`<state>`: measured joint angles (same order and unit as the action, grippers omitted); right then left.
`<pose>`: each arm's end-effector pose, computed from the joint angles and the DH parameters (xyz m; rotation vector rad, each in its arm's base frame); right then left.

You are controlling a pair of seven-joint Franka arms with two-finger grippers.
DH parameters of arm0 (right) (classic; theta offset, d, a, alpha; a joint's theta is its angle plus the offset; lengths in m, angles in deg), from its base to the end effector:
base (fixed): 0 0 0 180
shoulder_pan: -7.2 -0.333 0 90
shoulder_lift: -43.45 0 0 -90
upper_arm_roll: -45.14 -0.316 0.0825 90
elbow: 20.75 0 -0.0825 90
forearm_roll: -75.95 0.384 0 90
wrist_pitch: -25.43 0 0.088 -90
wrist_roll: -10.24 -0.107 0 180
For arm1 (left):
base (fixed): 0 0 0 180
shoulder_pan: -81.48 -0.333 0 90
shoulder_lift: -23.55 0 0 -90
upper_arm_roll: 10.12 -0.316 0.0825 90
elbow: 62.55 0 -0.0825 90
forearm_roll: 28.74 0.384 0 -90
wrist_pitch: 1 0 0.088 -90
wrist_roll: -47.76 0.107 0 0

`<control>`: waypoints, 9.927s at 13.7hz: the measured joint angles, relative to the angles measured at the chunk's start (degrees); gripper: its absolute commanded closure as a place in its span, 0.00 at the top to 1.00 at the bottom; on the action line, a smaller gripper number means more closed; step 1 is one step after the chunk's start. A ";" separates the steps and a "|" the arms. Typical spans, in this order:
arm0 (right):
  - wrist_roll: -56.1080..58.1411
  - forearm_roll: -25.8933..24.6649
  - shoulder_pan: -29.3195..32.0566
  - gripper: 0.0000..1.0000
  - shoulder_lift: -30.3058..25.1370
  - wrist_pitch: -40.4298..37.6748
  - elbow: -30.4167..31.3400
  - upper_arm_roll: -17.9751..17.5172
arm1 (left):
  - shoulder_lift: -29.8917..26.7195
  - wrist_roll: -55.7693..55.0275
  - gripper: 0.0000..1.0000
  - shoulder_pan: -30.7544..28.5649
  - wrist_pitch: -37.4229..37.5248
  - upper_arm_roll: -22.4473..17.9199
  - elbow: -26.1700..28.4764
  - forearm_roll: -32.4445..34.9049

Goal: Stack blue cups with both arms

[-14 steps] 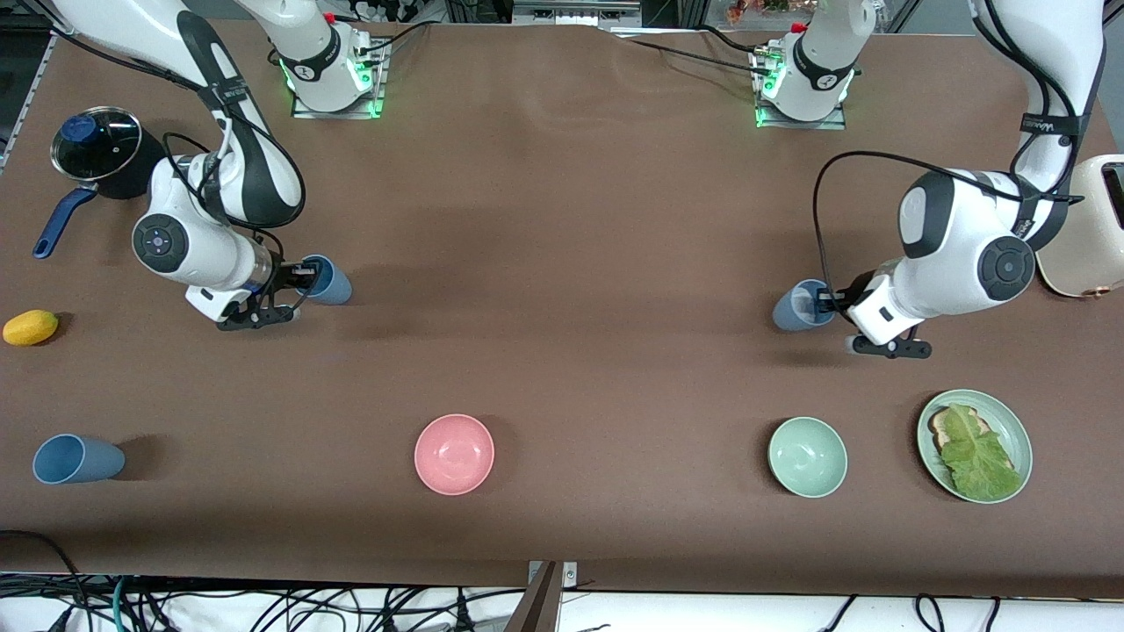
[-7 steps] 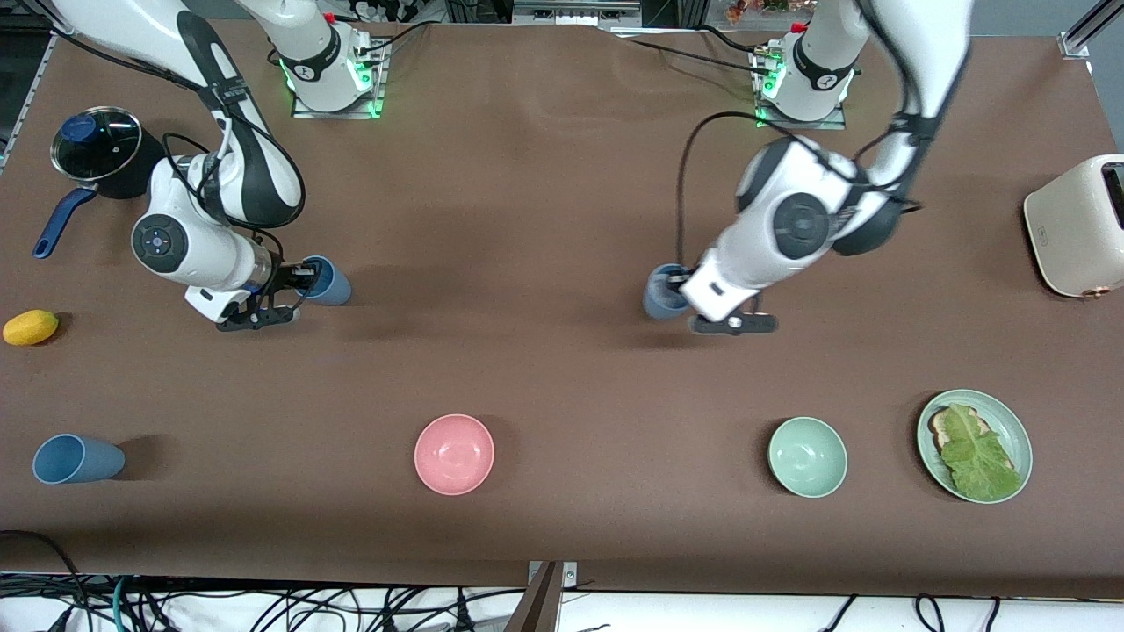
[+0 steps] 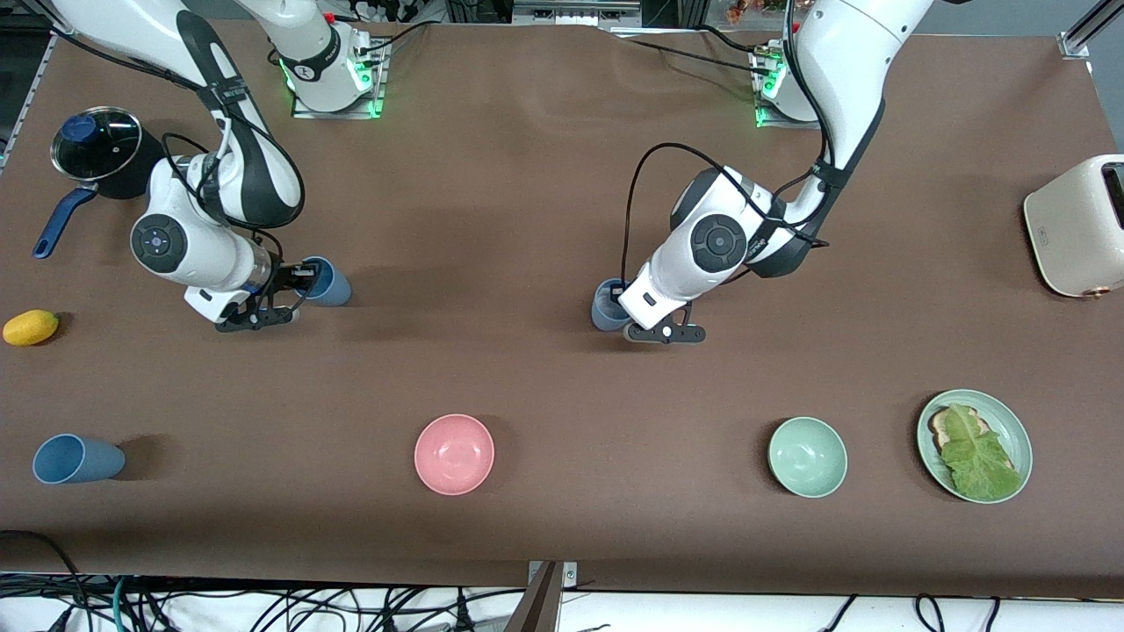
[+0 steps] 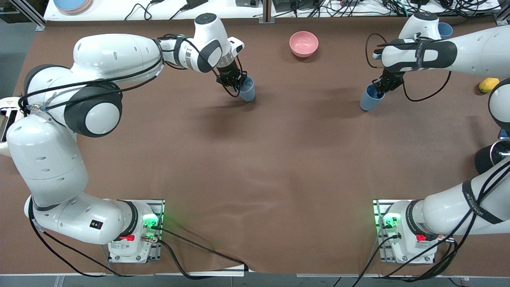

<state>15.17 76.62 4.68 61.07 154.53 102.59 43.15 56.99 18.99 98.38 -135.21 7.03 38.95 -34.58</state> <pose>0.5427 0.0432 0.2402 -3.0958 -0.2418 0.3222 0.5569 -0.3579 0.2455 2.9307 0.0393 -0.1716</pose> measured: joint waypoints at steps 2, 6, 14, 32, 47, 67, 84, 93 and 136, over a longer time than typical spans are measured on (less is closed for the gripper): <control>0.00 0.00 -0.06 0.00 0.00 -0.85 -0.93 -0.02 | 0.42 0.00 0.00 0.28 -0.70 0.03 0.00 0.00; -0.04 0.00 -0.69 0.00 0.00 -5.61 -4.70 -0.12 | 0.73 0.00 0.94 0.40 -0.84 0.05 -0.11 0.00; -6.53 0.02 -4.76 0.00 0.02 -18.16 -15.08 -0.23 | -0.49 -0.02 1.00 -0.46 6.01 -0.07 -6.74 0.00; -63.78 11.74 -36.59 0.00 20.80 -21.29 -57.03 -0.64 | -15.70 26.07 1.00 -21.18 44.88 -6.70 -22.52 8.12; -65.74 1.18 -42.51 0.00 25.48 -18.03 -58.22 -0.42 | -26.54 26.77 1.00 -19.64 38.48 -13.08 -10.30 8.11; -56.65 -2.75 -42.90 0.00 26.95 -13.78 -58.13 0.09 | -26.51 26.82 1.00 -20.05 38.54 -13.88 -10.29 8.12; -55.90 -4.73 -41.99 1.00 26.30 -13.75 -58.20 0.82 | -26.51 26.82 1.00 -20.08 38.55 -14.08 -10.28 8.12; -33.31 -2.55 -26.08 1.00 16.46 -33.71 -58.85 1.35 | -26.50 26.82 1.00 -20.07 39.30 -13.97 -10.27 8.11; -2.32 -2.10 3.34 1.00 -14.65 -37.32 -36.05 0.07 | -38.28 26.19 1.00 -21.61 43.43 -2.75 -4.74 5.93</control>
<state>12.85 74.52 8.01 46.42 117.21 66.54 43.21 18.71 45.18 76.77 -91.78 4.27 34.21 -28.66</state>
